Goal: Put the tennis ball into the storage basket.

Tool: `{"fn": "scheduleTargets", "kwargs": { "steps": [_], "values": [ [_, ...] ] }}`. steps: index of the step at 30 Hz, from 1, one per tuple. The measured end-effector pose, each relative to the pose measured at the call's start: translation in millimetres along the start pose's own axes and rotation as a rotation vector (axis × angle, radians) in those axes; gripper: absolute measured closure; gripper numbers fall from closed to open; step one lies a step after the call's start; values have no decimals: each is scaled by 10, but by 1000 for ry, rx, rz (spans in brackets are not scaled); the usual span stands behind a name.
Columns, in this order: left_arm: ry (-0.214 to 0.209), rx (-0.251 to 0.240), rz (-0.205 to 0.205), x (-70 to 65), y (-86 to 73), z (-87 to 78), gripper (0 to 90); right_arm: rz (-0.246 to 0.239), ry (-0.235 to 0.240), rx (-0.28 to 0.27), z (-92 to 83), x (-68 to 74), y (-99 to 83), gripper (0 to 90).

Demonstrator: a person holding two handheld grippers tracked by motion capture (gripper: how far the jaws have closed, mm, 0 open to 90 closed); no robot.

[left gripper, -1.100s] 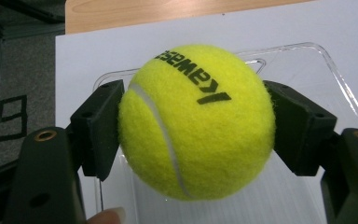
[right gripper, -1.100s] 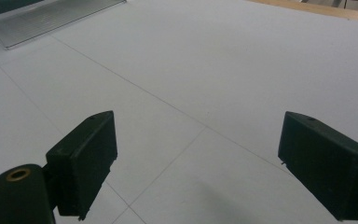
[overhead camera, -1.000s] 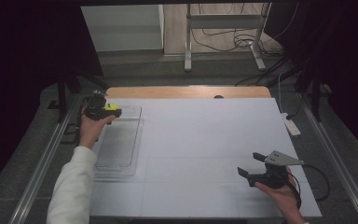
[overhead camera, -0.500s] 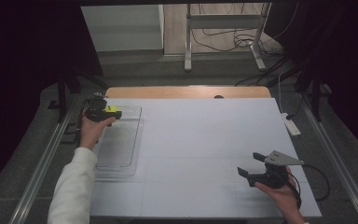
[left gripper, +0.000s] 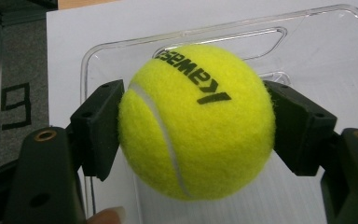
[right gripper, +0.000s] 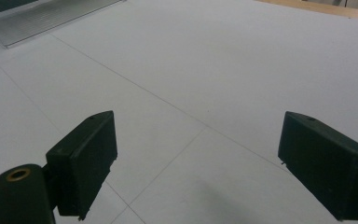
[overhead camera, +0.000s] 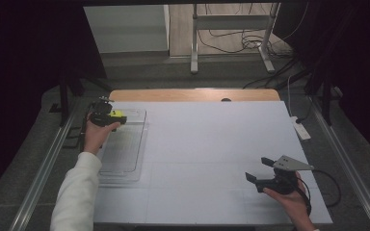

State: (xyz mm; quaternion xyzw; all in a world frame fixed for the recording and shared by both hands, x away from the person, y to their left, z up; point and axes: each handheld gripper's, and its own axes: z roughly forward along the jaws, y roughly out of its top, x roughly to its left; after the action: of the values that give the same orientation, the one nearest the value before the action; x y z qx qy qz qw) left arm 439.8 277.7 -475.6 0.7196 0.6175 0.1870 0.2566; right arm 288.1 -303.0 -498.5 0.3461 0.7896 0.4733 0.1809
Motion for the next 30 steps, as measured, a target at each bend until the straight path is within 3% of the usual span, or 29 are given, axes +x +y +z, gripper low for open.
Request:
{"fn": "scheduleTargets", "kwargs": {
  "steps": [3,30],
  "values": [
    [-3,-2,-10,1,-4,20,264,0,0,-1,-1,2,1,121],
    [25,86,39,-88,-31,286,263,3,-2,3,-5,-12,-6,121]
  ]
}}
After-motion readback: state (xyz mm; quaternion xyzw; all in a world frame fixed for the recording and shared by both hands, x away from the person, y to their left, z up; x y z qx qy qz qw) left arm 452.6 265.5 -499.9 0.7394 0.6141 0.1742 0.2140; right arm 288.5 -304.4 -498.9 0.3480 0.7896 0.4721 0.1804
